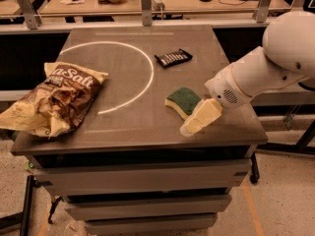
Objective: Move sponge near brown chip bag
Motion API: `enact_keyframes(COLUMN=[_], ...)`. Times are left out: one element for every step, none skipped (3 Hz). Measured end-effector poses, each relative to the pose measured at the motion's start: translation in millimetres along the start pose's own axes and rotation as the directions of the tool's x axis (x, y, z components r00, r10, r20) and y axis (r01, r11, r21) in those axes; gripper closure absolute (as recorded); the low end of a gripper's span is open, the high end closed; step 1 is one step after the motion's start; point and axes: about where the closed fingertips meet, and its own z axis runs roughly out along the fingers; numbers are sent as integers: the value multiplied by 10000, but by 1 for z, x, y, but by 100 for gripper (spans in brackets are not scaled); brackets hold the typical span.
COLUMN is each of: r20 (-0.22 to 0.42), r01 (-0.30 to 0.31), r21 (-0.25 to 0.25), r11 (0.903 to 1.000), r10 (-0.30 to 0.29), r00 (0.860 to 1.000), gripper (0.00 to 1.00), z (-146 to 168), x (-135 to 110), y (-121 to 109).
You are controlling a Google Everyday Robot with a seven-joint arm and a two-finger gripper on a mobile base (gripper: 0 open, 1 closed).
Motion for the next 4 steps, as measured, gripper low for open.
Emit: enact_keyframes(r20=[117, 375, 484, 981], r01=[74, 143, 219, 688], r21=[-187, -209, -132, -546], r11=[9998, 9997, 9997, 9961], r10=[-72, -136, -212, -632], r00=[9999, 9992, 9986, 9932], gripper=[16, 40, 63, 87], z=[11, 13, 11, 14], x=[-3, -7, -8, -24], y=[3, 2, -1, 4])
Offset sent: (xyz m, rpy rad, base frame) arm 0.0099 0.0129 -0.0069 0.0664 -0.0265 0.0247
